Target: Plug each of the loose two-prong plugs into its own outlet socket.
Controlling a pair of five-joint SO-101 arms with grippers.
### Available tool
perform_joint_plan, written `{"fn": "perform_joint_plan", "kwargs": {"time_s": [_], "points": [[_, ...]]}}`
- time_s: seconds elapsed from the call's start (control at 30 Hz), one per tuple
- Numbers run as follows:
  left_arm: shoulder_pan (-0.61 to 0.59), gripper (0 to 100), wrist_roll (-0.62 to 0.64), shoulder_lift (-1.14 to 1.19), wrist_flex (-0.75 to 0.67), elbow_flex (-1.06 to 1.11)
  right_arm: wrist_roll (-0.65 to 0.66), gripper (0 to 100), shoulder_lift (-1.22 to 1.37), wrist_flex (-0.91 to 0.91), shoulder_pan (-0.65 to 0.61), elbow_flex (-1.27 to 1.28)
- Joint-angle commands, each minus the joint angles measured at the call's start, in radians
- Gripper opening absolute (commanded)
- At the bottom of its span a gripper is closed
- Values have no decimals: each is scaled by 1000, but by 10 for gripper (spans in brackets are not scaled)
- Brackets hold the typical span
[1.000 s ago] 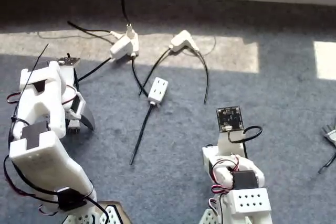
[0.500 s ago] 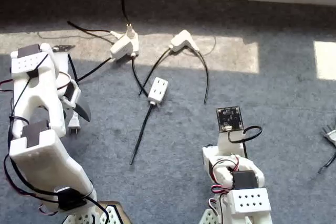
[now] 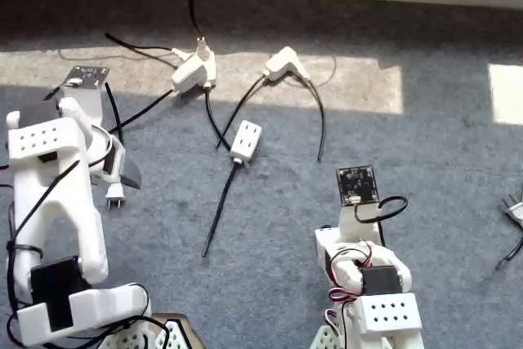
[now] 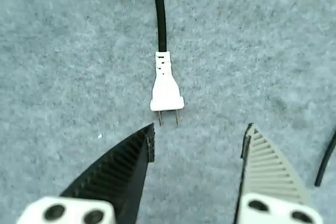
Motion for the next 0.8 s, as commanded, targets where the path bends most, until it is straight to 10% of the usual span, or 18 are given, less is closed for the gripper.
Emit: {"fn": "perform_joint_plan", "kwargs": {"time_s": [0.0, 0.77], "points": [[47, 277, 9, 119, -110, -21, 12, 278, -4, -22, -7, 2], [-68, 274, -124, 392, -210, -2, 12, 278, -4, -22, -7, 2]]}}
